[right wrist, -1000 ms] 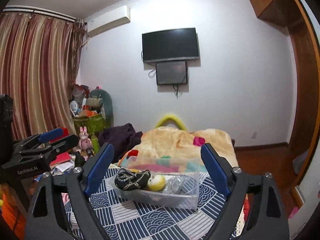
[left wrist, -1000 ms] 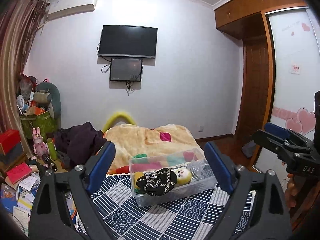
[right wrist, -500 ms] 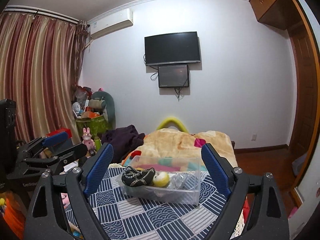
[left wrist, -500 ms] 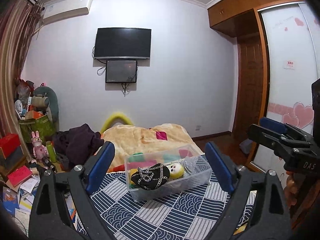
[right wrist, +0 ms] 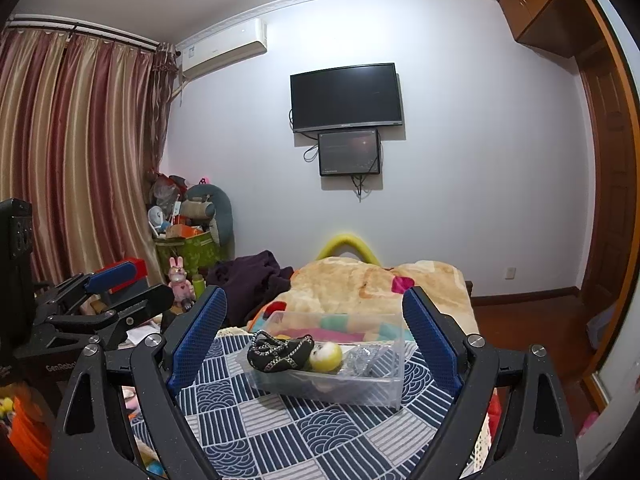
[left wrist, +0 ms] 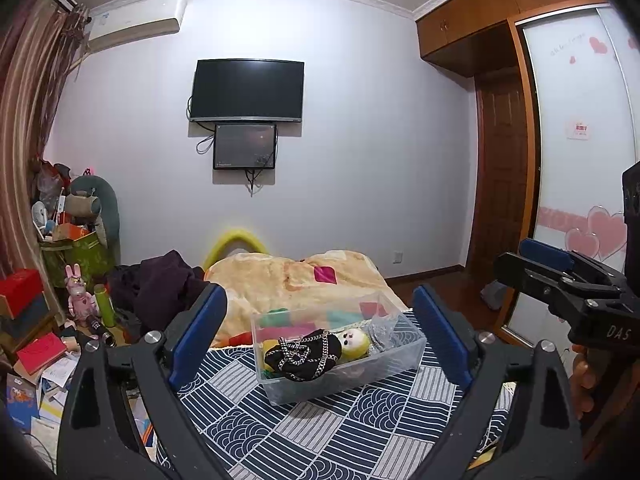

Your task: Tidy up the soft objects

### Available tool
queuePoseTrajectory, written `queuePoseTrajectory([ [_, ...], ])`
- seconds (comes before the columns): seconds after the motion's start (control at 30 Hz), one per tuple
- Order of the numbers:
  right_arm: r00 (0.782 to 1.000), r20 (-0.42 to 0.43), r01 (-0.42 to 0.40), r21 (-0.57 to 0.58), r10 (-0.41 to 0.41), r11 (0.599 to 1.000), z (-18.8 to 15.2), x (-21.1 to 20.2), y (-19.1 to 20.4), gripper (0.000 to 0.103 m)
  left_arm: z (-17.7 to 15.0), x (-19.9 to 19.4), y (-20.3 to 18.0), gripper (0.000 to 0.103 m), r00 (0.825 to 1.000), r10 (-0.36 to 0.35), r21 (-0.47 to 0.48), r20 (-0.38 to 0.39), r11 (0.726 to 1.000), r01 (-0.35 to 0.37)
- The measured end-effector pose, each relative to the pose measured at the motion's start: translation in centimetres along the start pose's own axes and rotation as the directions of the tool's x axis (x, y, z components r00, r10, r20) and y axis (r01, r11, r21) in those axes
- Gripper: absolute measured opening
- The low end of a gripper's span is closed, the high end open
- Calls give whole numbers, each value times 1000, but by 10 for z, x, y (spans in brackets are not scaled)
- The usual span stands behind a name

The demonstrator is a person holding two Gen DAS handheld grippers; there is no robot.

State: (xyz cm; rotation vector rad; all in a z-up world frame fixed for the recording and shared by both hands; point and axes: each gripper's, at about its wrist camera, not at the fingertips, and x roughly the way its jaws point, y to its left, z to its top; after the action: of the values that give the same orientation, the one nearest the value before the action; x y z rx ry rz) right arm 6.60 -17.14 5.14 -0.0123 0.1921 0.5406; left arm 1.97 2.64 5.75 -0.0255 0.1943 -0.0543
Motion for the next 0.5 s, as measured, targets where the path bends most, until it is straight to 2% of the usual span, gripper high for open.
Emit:
queuePoseTrajectory([
  [0.5,1000,-3,-5,-2,5,1000,0,-1,3,89,-1,1,0,97,1000,-5,0,-3,1000,5],
])
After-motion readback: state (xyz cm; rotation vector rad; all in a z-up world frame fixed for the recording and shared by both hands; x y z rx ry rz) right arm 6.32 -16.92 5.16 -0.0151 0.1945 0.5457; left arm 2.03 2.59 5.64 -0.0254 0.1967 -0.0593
